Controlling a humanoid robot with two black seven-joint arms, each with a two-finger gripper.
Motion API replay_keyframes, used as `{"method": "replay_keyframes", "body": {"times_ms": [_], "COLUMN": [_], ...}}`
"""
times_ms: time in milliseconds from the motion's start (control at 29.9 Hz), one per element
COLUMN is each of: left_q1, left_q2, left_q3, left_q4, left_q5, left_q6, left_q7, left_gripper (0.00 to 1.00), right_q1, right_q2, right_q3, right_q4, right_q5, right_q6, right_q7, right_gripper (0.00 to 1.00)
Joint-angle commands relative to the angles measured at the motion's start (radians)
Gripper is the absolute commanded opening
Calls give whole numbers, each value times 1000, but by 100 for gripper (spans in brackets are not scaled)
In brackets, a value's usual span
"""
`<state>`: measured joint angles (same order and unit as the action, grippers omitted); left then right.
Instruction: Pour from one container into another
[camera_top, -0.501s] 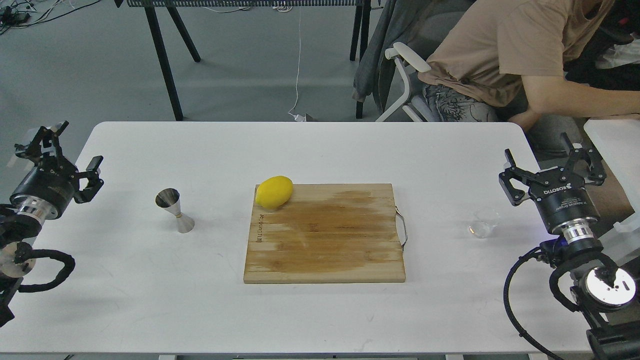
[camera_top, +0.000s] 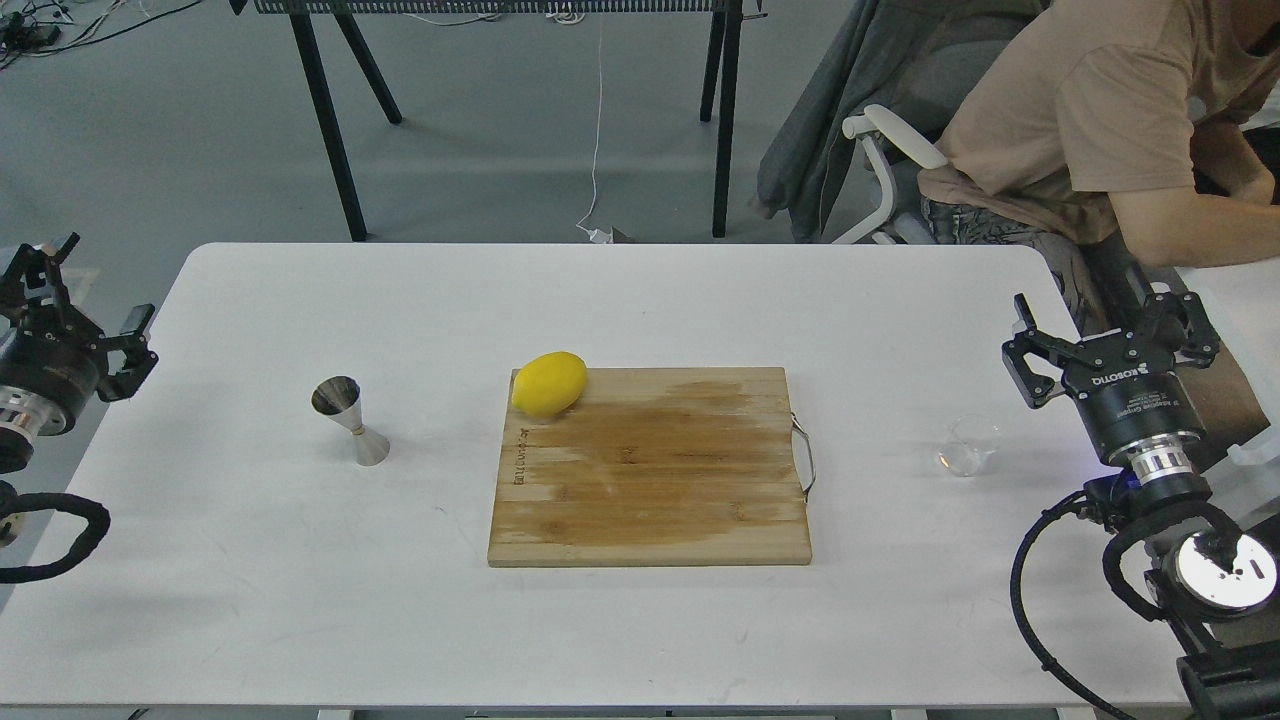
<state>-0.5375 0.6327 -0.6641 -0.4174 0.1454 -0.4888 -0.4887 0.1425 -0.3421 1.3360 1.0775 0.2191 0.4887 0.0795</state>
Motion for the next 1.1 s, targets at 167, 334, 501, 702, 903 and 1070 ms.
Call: {"method": "replay_keyframes", "body": {"times_ms": [167, 334, 501, 702, 903, 1070], "left_q1": [-80, -157, -154, -43, 114, 224], "left_q2": [102, 105, 156, 261, 275, 277], "left_q3": [3, 9, 12, 14, 9, 12], "left_q4": [-4, -62, -337, -670, -762, -768], "left_q5": [139, 492, 727, 906, 1187, 1287], "left_q6": [0, 0, 0, 347, 821, 978], "left_q7": [0, 0, 0, 0, 0, 0], "left_gripper": [100, 100, 99, 99, 99, 99], "right_q1": [-1, -1, -1, -4, -6, -9], "right_q2": [-14, -14, -14, -17, -17, -17], "right_q3": [11, 9, 11, 11, 11, 11], "right_q4": [1, 1, 1, -2, -5, -8], "right_q5": [0, 0, 0, 0, -1, -1], "right_q6": [0, 0, 0, 0, 0, 0], "right_q7": [0, 0, 0, 2, 2, 2], "right_gripper": [99, 99, 99, 99, 99, 99]}}
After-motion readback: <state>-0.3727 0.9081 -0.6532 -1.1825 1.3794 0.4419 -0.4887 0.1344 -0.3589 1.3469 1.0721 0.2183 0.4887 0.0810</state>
